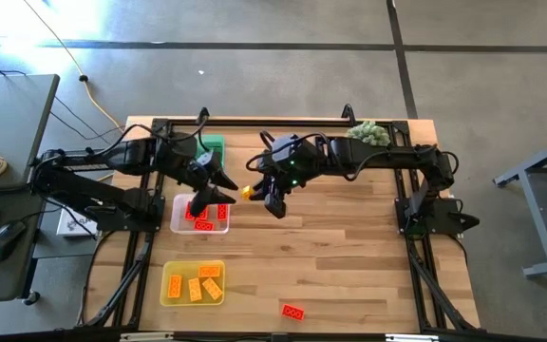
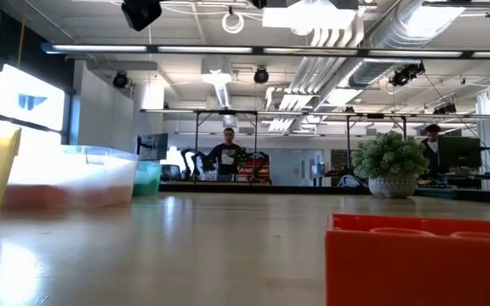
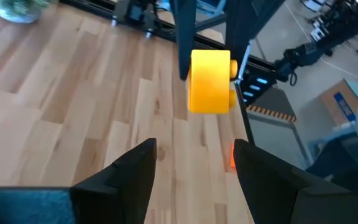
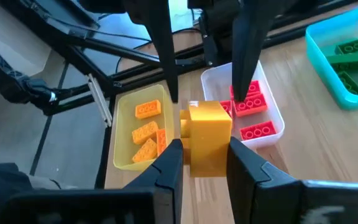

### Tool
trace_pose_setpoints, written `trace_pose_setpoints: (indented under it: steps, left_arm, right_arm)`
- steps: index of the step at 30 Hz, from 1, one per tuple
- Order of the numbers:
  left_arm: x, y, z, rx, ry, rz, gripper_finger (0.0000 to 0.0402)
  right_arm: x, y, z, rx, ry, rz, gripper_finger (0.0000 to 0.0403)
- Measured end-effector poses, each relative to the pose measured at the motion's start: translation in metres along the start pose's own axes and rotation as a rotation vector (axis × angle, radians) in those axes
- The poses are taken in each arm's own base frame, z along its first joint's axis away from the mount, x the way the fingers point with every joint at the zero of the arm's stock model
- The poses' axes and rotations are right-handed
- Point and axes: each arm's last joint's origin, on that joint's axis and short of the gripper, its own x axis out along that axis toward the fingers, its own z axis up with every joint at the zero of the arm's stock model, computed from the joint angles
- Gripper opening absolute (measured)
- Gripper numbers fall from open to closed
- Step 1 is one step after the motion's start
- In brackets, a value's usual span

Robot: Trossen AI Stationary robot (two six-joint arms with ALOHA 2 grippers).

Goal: Sort & place blocks by color
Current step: Put the yellow game piece into the yellow bin

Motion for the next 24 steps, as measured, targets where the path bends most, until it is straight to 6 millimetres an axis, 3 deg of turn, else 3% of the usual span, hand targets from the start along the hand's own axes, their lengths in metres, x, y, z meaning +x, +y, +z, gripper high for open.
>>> trace_pose_setpoints:
  steps: [12,24]
  left_arm:
    - [0.023,-0.009,0.005,0.034,-0.019,-0.058,0.0202]
    - [0.028,-0.01,0.012,0.017,-0.084,-0.066,0.0202]
  right_arm:
    - [0.0,0.002,0.0,-0.027,-0.001,0.022,0.0062]
    - [0.0,0.002,0.0,-0.019,-0.003,0.025,0.0062]
